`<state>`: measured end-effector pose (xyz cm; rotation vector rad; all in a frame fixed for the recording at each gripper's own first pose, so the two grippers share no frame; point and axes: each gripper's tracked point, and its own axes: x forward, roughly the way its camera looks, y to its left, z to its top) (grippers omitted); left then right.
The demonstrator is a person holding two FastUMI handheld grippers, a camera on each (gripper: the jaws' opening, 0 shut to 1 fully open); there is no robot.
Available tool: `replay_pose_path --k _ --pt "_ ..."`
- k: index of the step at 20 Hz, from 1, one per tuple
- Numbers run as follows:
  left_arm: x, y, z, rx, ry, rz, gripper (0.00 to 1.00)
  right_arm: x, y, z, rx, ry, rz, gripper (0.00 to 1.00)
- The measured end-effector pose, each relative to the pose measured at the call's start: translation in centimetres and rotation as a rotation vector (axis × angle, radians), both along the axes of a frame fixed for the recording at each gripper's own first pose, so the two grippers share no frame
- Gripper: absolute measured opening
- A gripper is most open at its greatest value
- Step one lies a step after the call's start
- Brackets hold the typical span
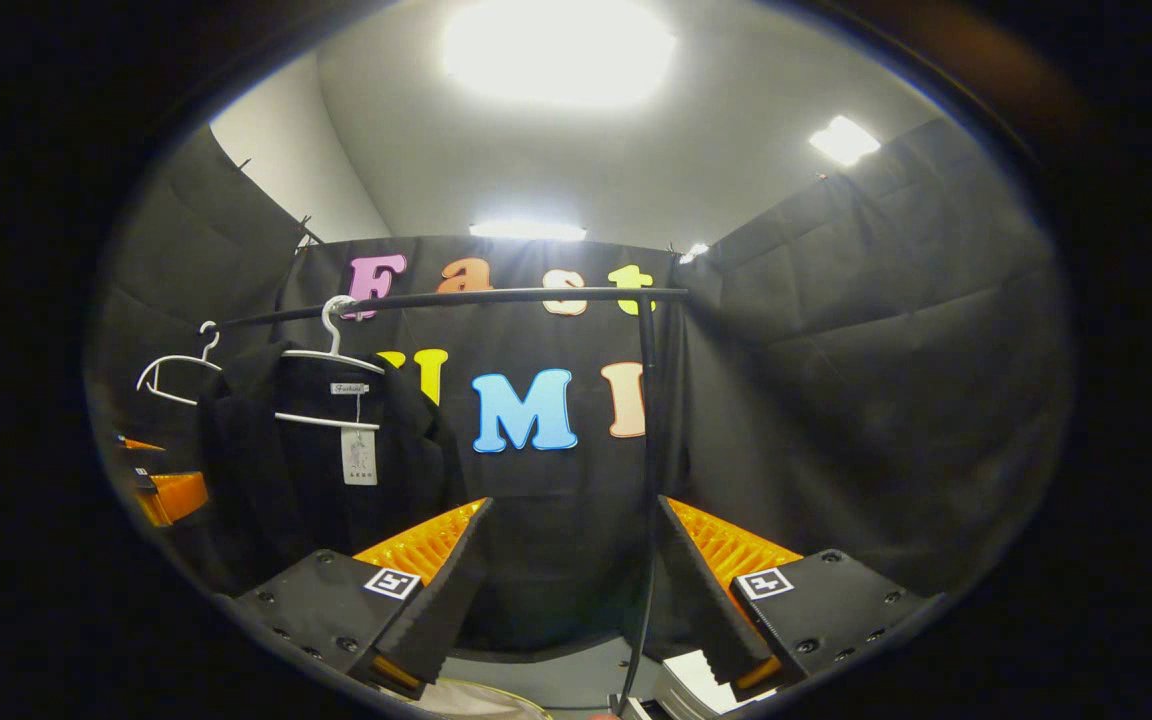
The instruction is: Grasp the clothes on the hanger with both hands and then place them into the laundry hamper below.
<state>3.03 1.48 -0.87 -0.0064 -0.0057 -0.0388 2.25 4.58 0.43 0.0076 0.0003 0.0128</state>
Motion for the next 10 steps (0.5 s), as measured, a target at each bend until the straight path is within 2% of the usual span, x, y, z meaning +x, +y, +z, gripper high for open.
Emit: replay_pose_path --k 5,10 --pt "1.7 1.3 0.4 -0.002 -0.005 -0.012 0.95 1.9 3.4 0.4 0.032 0.002 0.041 0.97" --pt "4.4 1.4 1.3 -0.004 -0.014 0.006 0.94 4.7 6.9 0.5 0.05 0.026 0.139 0.99"
